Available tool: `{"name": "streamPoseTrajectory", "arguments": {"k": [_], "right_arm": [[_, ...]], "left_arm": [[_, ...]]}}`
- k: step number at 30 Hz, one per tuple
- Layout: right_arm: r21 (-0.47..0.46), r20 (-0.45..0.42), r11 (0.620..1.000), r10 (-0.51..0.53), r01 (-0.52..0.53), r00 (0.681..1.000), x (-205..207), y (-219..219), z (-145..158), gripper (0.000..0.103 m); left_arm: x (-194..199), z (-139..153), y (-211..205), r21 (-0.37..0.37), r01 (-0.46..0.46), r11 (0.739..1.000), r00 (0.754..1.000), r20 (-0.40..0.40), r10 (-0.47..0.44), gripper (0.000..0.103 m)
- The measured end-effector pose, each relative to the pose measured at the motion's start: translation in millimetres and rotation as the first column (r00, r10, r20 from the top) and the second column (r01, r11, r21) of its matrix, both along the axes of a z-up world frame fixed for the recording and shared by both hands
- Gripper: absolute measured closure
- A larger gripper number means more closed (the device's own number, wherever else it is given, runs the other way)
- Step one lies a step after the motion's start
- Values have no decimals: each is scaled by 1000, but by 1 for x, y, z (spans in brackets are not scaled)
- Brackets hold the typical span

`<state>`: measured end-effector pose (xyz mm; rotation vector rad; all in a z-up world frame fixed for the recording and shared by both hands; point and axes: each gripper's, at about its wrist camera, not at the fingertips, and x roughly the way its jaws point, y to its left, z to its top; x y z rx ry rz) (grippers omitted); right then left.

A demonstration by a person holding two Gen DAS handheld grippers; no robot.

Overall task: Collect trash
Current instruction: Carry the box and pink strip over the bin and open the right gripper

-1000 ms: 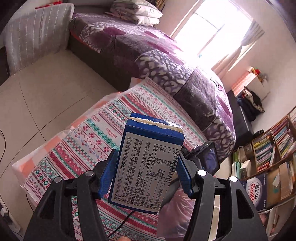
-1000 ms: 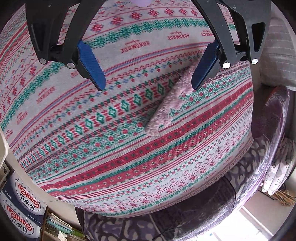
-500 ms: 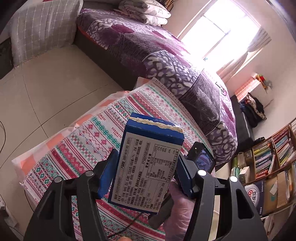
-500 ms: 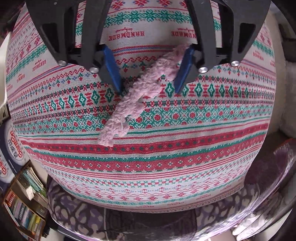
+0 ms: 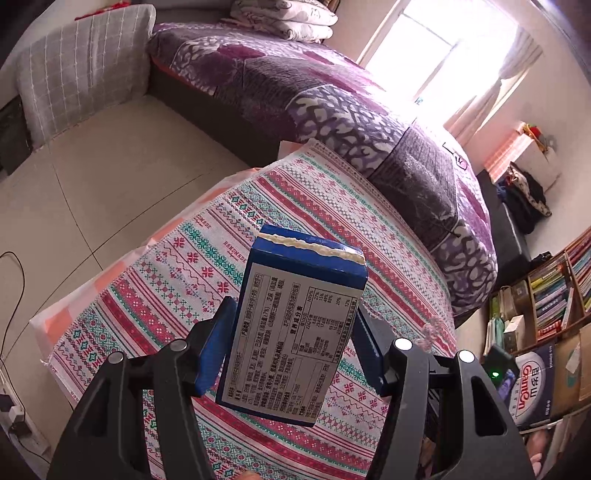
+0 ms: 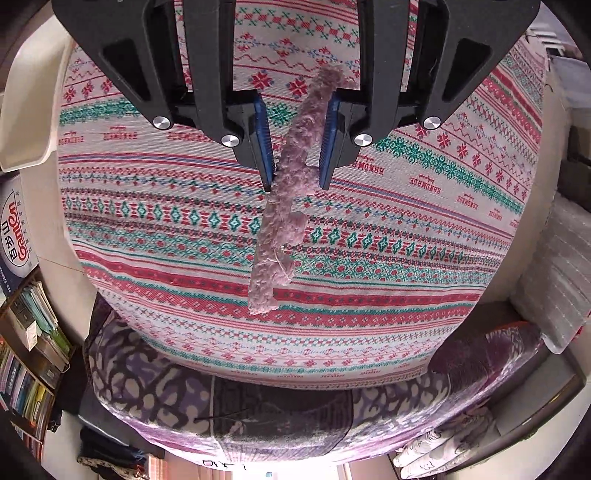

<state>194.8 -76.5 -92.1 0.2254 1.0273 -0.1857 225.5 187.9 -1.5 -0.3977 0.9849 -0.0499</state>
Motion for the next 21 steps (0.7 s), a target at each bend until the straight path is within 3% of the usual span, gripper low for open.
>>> {"name": "streamPoseTrajectory", "arguments": {"k": [8,21], "right_arm": [[5,77,1000,-3,2,997,-20,-29,33,79],[65,133,996,-68,60,989,-52,-83,37,79]], "left_arm": [[-8,-3,-39,79,54,995,998,18,-55,43],[-19,-15,-90,183,120,976,992,16,-125,43]]}}
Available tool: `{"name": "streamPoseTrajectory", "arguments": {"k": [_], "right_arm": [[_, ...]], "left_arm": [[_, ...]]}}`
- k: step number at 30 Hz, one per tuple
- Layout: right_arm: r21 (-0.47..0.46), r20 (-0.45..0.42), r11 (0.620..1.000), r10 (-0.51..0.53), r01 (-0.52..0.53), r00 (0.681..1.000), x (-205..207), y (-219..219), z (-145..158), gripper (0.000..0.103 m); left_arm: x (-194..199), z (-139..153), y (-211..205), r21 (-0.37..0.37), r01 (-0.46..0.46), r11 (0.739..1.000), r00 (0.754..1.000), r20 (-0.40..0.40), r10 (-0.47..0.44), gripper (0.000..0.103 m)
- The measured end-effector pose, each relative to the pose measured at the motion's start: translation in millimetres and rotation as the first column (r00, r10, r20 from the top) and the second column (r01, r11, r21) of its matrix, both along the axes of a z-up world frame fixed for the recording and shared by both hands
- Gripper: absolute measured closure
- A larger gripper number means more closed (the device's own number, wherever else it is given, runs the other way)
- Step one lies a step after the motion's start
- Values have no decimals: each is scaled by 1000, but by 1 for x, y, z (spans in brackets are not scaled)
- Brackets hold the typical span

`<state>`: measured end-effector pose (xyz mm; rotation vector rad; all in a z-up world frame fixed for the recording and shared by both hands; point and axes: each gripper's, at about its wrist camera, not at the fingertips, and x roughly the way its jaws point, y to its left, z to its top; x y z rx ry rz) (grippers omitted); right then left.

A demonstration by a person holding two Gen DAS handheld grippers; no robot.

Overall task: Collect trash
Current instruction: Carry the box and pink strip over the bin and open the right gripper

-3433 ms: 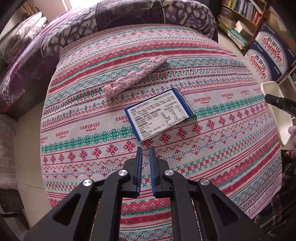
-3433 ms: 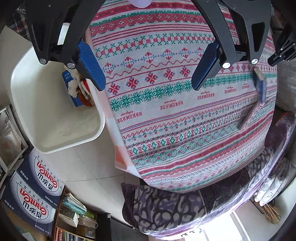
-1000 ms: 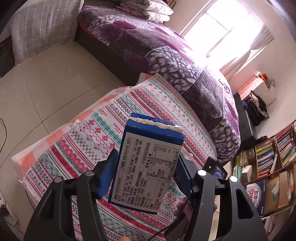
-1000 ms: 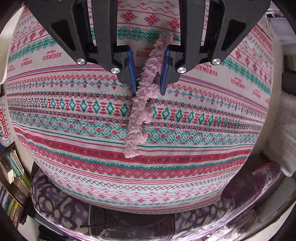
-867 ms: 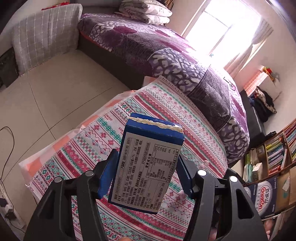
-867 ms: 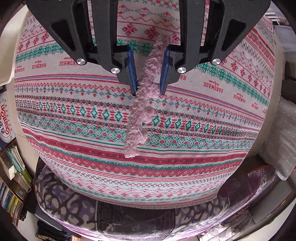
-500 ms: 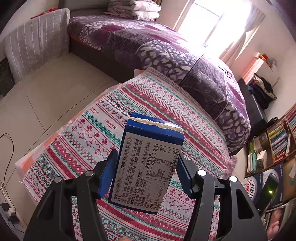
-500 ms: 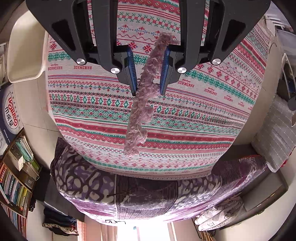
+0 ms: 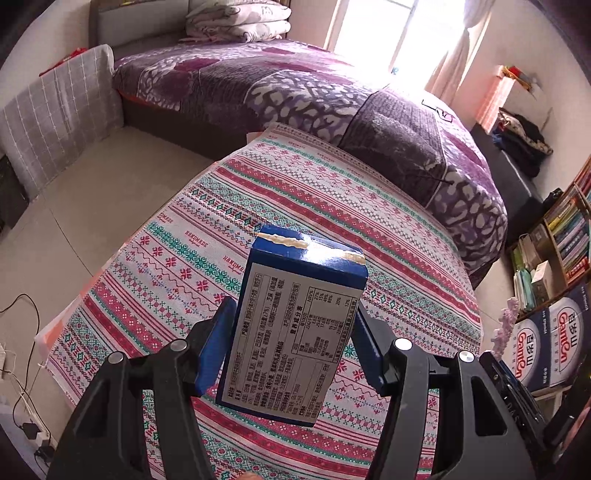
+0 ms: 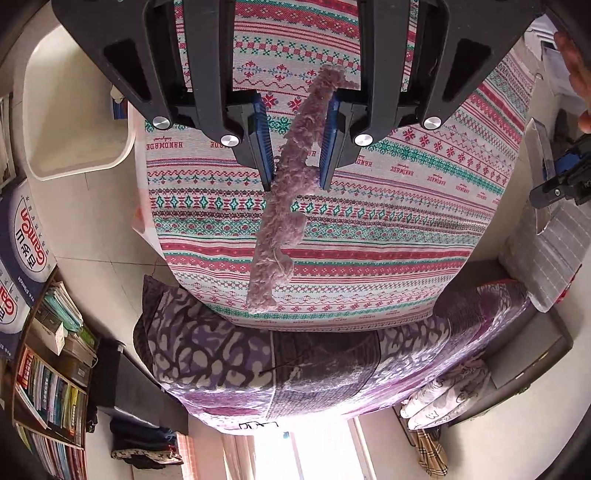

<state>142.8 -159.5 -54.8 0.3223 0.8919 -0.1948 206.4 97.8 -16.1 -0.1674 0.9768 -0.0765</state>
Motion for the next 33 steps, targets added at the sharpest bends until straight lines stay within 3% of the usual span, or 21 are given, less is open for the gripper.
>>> {"name": "streamPoseTrajectory", "arguments": {"k": [12,33], "right_arm": [[-32,72,999,-29,32,997,-21,-23,22,79],[-44,29,990,-129,130,991,-51,-71,15,79]], "left_arm": [[-15,6,-38,22,46,999,997,60,-47,43],[-36,6,-109,30,168,985,983,74,-170,43]]}}
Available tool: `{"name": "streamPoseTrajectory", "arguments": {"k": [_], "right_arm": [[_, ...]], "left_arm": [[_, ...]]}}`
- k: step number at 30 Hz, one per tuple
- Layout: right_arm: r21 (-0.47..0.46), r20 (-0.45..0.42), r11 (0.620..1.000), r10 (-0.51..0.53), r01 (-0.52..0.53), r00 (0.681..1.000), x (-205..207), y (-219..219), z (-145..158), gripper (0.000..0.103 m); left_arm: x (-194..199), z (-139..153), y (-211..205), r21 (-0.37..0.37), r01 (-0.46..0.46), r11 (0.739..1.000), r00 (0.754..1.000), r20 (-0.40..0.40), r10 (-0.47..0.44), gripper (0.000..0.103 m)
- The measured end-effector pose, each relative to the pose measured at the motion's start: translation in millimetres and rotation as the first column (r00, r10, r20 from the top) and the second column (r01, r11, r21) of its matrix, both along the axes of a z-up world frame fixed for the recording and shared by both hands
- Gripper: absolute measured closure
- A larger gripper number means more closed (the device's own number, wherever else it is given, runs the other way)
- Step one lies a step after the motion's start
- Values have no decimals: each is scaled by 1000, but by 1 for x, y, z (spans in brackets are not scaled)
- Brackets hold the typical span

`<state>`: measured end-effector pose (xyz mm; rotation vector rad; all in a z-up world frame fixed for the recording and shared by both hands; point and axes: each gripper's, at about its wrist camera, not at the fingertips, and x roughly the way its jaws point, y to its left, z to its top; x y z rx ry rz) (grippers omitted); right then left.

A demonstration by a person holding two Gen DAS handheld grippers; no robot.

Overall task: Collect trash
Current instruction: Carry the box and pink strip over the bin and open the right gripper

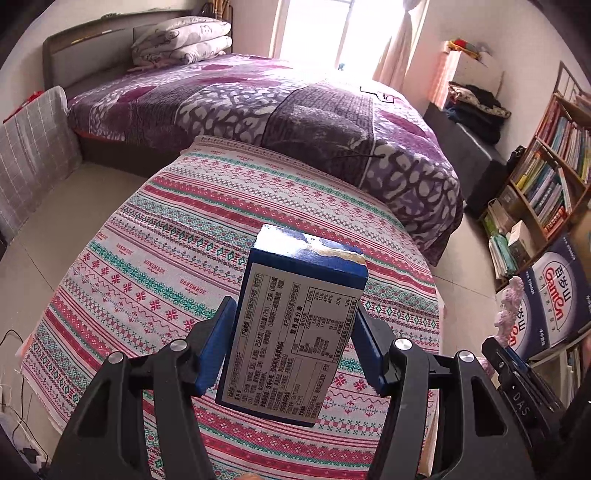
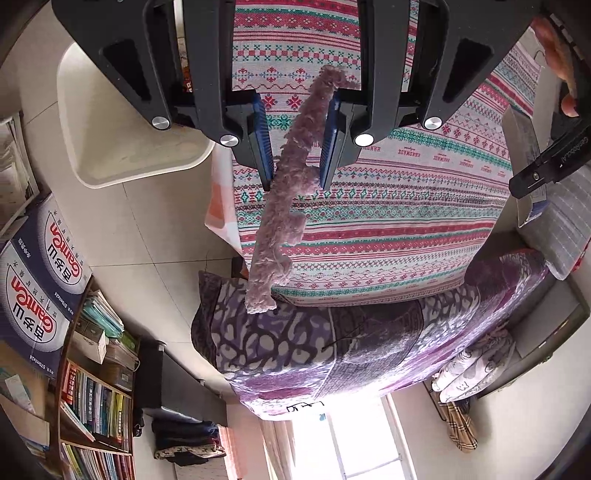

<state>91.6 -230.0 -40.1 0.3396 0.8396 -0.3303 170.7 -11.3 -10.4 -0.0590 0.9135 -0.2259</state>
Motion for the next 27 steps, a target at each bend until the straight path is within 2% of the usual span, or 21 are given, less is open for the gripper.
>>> {"name": "streamPoseTrajectory", "arguments": {"k": [11,21,25,26,27], "right_arm": [[15,-49,994,-112,112,993,-26,-47,-10,79],[38,-114,967,-247,253,962,-52,-99,-25,78],[34,-155,951,-299,308,942,-62,-116,-31,73],[36,-160,947,-311,320,937,-64,-120,-32,64],[38,-164,941,-325,335,931,-67,-123,-33,60]], "left_arm": [[-14,-12,-48,20,90,996,996,-6,-90,43],[-27,-26,-91,-11,198,980,979,-51,-199,43],[-35,-32,-110,-10,245,970,968,-61,-245,43],[-36,-33,-115,-10,254,967,965,-65,-254,43],[-39,-35,-119,-8,263,965,963,-67,-263,43]]}}
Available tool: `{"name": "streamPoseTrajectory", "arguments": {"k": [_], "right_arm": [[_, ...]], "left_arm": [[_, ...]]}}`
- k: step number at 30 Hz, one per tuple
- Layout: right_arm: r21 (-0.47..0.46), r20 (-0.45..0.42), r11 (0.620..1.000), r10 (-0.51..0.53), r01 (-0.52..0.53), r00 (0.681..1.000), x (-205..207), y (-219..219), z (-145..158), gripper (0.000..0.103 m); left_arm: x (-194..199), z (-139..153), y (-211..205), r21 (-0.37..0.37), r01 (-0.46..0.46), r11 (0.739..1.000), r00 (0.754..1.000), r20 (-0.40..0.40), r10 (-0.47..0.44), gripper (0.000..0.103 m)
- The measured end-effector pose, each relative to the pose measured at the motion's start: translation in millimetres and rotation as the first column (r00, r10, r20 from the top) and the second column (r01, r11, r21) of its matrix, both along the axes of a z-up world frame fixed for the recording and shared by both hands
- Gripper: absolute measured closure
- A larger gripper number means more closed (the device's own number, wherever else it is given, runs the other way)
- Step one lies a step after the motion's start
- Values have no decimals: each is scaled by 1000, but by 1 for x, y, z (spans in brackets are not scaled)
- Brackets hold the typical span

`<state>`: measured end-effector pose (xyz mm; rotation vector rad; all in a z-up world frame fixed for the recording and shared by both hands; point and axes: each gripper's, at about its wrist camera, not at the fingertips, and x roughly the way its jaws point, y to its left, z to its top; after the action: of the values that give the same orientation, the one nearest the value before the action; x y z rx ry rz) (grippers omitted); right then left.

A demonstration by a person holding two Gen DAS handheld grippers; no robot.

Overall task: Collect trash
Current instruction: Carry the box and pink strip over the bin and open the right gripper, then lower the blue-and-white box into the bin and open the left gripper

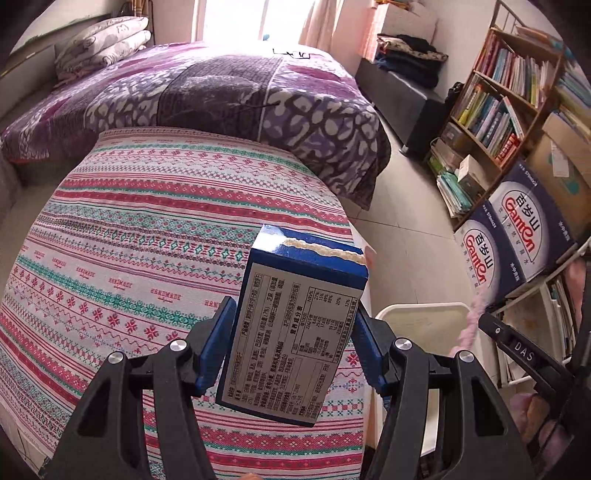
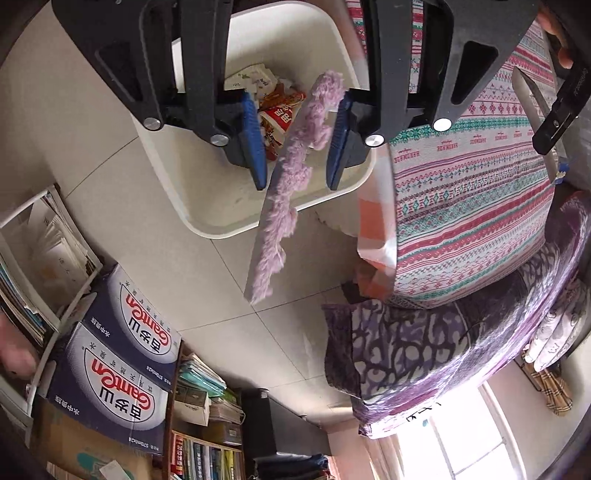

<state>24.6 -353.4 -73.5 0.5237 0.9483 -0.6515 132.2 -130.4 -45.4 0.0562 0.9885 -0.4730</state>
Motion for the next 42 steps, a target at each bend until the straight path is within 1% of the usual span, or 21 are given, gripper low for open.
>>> {"name": "streamPoseTrajectory", "arguments": {"k": [1,5,8,13,15,17,20,21,22,23,25,27,28,30,32,34,37,39,40,42], "right_arm": [[7,-3,1000,-14,14,1000,-3,-4,-1,56],[46,4,997,-68,68,998,-18,-22,-4,48],[52,8,993,-104,103,995,-27,-32,-3,43],[64,25,985,-162,160,986,-46,-49,-1,38],[74,33,980,-185,182,982,-54,-57,0,37],[81,39,977,-202,199,979,-60,-63,1,36],[93,54,970,-229,224,972,-70,-72,4,34],[96,59,968,-238,232,969,-73,-74,5,34],[100,64,965,-247,241,967,-76,-77,7,33],[102,70,963,-256,248,964,-79,-79,8,33],[96,78,960,-271,263,959,-83,-82,11,32],[79,96,961,-271,264,958,-86,-82,16,32],[71,101,963,-266,259,959,-87,-81,18,32],[47,118,969,-248,244,962,-86,-76,23,30],[25,129,973,-231,229,964,-86,-71,27,27],[-19,139,977,-206,211,969,-83,-61,33,25],[-112,148,976,-168,186,975,-78,-40,43,20],[-168,162,970,-151,178,975,-77,-25,49,14],[-186,168,966,-147,178,975,-77,-19,52,12],[-227,184,957,-138,179,973,-78,-7,56,7]], "left_arm": [[-2,-2,-5,3,10,1000,1000,-2,-10,43],[-10,-9,-24,8,51,999,999,-18,-51,43],[-20,-14,-39,7,95,995,995,-31,-94,43],[-39,-25,-66,-9,192,981,979,-68,-192,43],[-48,-31,-78,-17,232,973,969,-88,-233,43],[-55,-40,-88,-44,272,961,952,-130,-276,42],[-66,-51,-103,-107,334,937,916,-196,-349,42],[-69,-53,-107,-124,350,928,904,-214,-370,39],[-72,-55,-111,-136,362,922,895,-227,-385,31],[-74,-57,-113,-145,368,918,889,-233,-394,28],[-76,-57,-115,-158,376,913,883,-238,-404,28],[-76,-54,-114,-168,371,913,884,-238,-403,27],[-75,-52,-111,-168,364,916,888,-234,-396,26],[-73,-46,-104,-155,346,925,903,-214,-373,24],[-70,-37,-96,-121,317,941,926,-172,-335,22],[-68,-26,-85,-83,284,955,950,-108,-292,22],[-67,-8,-66,-35,220,975,976,-1,-220,16],[-67,4,-52,-14,173,985,982,75,-171,14],[-68,11,-44,-5,149,989,983,114,-147,13],[-71,22,-30,9,98,995,976,195,-97,8]]}}
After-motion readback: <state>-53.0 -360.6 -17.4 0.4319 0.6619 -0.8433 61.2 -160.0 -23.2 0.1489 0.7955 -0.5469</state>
